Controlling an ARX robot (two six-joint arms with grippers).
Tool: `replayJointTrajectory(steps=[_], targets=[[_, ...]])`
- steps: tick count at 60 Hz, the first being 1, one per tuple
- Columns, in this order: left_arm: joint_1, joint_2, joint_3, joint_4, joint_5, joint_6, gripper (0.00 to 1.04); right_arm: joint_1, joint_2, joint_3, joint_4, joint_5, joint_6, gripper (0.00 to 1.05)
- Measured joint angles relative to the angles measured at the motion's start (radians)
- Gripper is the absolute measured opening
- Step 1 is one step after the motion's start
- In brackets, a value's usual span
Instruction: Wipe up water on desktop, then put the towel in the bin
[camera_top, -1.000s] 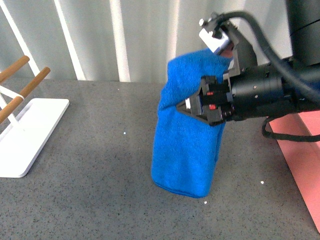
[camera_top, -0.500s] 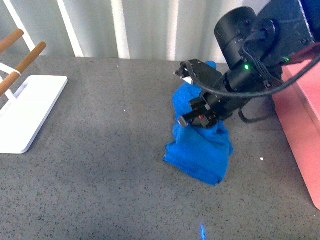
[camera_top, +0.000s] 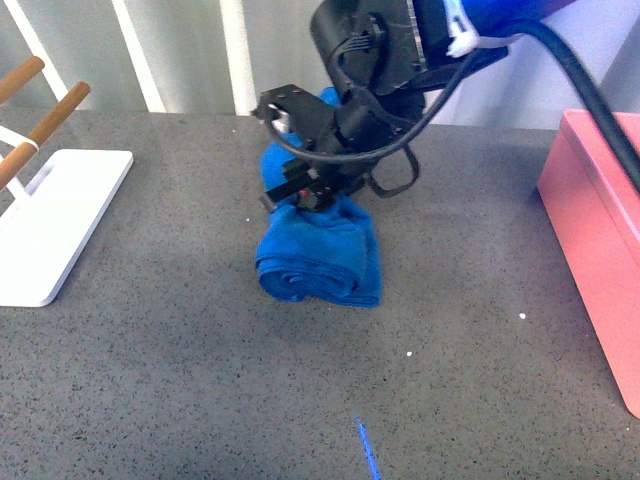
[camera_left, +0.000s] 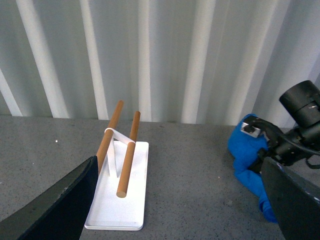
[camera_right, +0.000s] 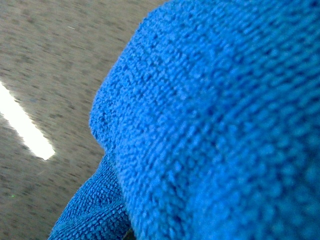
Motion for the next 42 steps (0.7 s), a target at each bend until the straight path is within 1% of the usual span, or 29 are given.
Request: replayJointTrajectory(steps=[10,18,21,30,42], targets=[[0.000,0.000,0.000,0.000,0.000,0.000,0.98,0.061,0.016,0.036,-0.021,-0.067,-0.004,0.05],[0.000,0.000,0.000,0.000,0.000,0.000,0.98,0.089,-0.014,-0.024,-0.011,-0.121,0.004,0.05],[0.000,0.000,0.000,0.000,0.000,0.001,0.98,0.087,-0.030,-0.057,-0.007,-0.137,0.013,0.05],[0.000,0.000,0.000,0.000,0.000,0.000,0.98,0.064,-0.108,-0.191,0.027,-0.137,0.065,0.05],[0.000,0.000,0.000,0.000,0.000,0.001,0.98,0.017,-0.274,-0.388,0.066,-0.105,0.108,0.05]])
